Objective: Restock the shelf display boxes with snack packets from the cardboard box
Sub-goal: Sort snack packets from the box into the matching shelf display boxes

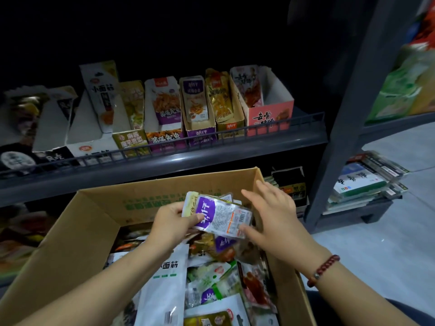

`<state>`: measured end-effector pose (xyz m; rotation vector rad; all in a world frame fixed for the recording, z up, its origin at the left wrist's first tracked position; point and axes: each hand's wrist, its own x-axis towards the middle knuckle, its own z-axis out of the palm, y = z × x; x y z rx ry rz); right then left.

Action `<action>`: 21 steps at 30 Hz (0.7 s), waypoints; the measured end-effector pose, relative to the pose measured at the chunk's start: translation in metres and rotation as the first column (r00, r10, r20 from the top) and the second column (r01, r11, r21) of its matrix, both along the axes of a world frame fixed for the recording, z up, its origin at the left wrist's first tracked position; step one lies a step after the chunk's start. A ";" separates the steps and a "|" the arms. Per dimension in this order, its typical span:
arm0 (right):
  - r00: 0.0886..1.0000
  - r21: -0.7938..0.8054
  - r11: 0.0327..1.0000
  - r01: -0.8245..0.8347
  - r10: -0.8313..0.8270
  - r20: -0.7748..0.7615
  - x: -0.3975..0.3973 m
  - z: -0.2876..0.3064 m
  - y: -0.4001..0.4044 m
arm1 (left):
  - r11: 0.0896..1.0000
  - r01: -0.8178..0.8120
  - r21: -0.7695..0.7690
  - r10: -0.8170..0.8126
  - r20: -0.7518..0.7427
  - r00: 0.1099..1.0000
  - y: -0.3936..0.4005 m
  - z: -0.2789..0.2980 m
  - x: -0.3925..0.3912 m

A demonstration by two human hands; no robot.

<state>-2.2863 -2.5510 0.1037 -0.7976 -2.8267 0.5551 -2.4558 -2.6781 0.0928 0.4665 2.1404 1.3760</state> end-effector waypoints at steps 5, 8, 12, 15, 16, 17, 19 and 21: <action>0.997 -0.024 0.997 -0.068 0.067 -0.049 -0.012 0.009 -0.018 | 0.996 0.022 0.091 -0.023 0.010 1.000 -0.045 0.032 0.011; 0.986 -0.167 0.981 -0.102 0.076 -0.151 -0.015 0.013 -0.024 | 0.984 -0.039 0.176 0.017 0.129 0.992 -0.062 0.028 0.012; 0.959 -0.391 0.913 -0.116 0.001 -0.283 -0.020 0.014 -0.027 | 0.942 -0.138 0.307 0.017 0.367 0.930 -0.071 0.021 0.012; 0.927 -0.626 0.755 -0.196 -0.065 -0.369 -0.030 0.008 -0.026 | 0.927 -0.153 0.341 -0.009 0.431 0.902 -0.071 0.020 0.011; 0.916 -0.641 0.740 -0.206 -0.084 -0.392 -0.034 0.005 -0.026 | 0.927 -0.149 0.344 -0.018 0.438 0.899 -0.071 0.018 0.010; 0.905 -0.640 0.738 -0.211 -0.100 -0.414 -0.036 0.003 -0.025 | 0.926 -0.141 0.350 -0.034 0.449 0.893 -0.071 0.018 0.009; 0.887 -0.639 0.740 -0.209 -0.132 -0.443 -0.041 0.002 -0.024 | 0.928 -0.103 0.358 -0.089 0.479 0.873 -0.072 0.018 0.009; 0.867 -0.661 0.718 -0.217 -0.169 -0.468 -0.043 0.003 -0.022 | 0.932 -0.045 0.359 -0.155 0.509 0.846 -0.073 0.021 0.011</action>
